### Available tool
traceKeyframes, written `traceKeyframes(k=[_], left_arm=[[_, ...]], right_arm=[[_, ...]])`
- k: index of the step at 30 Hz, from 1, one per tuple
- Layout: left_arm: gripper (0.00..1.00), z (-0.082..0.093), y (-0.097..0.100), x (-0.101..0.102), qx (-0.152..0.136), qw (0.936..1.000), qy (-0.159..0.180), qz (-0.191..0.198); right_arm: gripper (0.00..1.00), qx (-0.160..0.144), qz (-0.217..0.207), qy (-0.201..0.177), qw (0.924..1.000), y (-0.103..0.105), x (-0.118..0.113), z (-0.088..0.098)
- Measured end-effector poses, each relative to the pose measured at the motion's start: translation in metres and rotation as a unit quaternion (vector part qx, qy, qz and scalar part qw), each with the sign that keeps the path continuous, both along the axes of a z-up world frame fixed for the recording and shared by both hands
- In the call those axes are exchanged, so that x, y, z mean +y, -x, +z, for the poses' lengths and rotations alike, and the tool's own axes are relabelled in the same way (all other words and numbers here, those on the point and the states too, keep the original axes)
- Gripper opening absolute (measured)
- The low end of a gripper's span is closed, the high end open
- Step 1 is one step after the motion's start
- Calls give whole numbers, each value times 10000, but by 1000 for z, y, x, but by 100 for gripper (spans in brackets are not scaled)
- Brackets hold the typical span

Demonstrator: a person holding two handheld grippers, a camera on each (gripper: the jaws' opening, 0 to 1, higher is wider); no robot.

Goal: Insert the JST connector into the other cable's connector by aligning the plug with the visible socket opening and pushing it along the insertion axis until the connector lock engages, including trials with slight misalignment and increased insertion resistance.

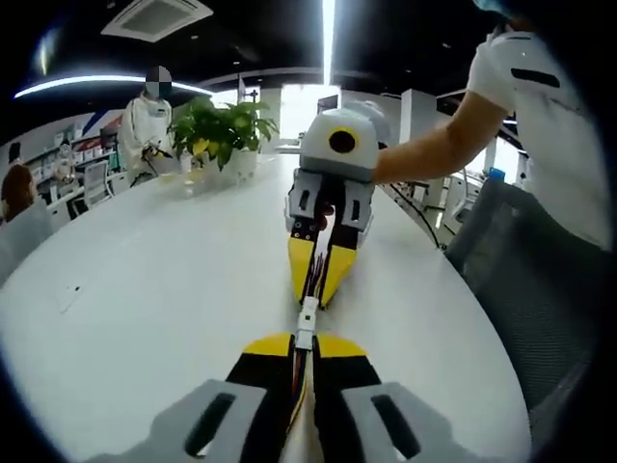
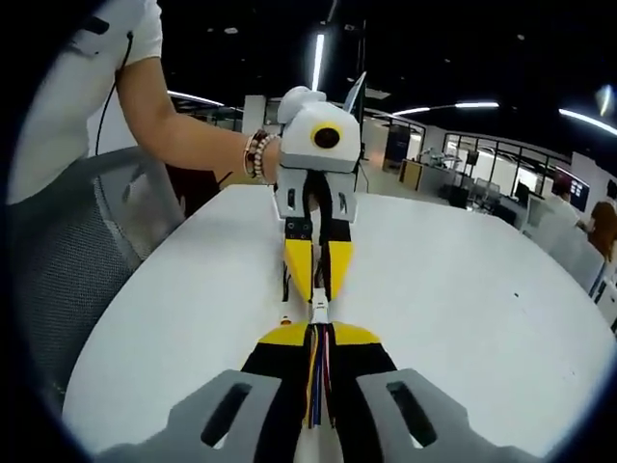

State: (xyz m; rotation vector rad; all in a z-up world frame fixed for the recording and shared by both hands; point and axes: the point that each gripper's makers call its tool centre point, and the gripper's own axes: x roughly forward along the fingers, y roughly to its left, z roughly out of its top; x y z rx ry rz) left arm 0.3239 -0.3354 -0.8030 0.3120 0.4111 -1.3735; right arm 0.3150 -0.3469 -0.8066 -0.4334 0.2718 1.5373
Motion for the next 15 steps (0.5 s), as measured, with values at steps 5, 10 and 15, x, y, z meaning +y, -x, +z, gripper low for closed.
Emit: traceKeyframes(k=[5, 10, 15], left_arm=[[0, 2, 0, 1, 7, 10000, 40, -22], [0, 11, 8, -3, 32, 9997, 218, -123], [0, 16, 13, -4, 58, 9992, 337, -199]], right_arm=[[4, 67, 17, -60, 10000, 1, 0, 1], [4, 203, 97, -255, 9994, 6, 1, 8], [4, 267, 139, -311, 9991, 11, 3, 13]])
